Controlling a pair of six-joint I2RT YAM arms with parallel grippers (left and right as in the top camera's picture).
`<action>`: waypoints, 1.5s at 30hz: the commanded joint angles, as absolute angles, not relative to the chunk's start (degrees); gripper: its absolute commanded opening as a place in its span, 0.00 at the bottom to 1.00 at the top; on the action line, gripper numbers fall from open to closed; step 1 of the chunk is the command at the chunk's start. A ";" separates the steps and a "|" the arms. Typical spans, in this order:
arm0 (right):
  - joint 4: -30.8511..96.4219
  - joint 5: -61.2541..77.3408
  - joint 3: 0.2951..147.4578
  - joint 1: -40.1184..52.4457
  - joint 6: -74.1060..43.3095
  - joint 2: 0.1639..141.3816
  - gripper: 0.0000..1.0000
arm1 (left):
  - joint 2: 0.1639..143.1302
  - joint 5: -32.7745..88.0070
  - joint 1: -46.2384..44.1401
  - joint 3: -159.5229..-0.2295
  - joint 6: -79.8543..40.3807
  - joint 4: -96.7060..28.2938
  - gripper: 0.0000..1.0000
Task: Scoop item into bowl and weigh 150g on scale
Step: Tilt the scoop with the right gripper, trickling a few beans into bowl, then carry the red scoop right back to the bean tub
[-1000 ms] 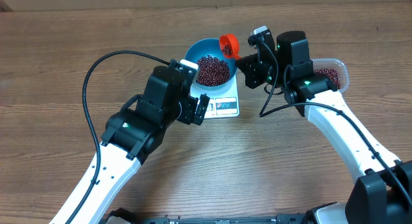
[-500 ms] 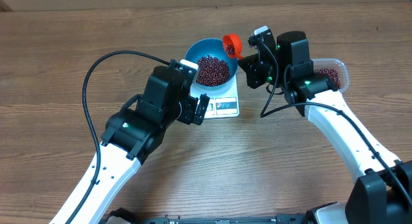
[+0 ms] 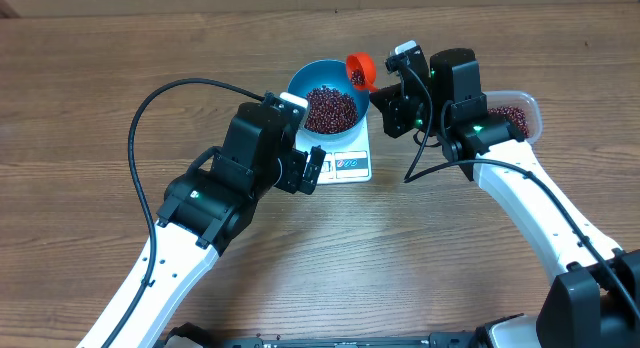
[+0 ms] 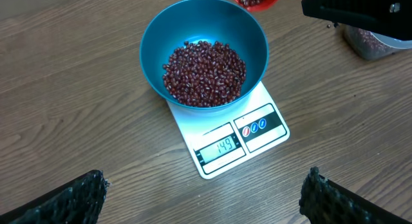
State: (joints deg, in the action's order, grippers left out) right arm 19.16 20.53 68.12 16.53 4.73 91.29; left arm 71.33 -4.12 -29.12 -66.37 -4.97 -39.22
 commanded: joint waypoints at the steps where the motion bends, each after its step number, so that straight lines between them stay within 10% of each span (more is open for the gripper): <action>1: 19.29 20.18 68.29 16.45 4.73 91.42 0.04 | 71.57 -4.64 -28.88 -67.66 -4.71 -39.16 0.99; 45: 21.82 32.53 68.31 10.59 -8.21 89.67 0.04 | 71.57 -4.64 -28.88 -67.66 -4.71 -39.16 0.99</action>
State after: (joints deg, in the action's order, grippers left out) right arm 21.80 29.12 68.12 12.53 -6.22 91.35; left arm 71.33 -4.14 -29.12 -66.37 -4.97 -39.22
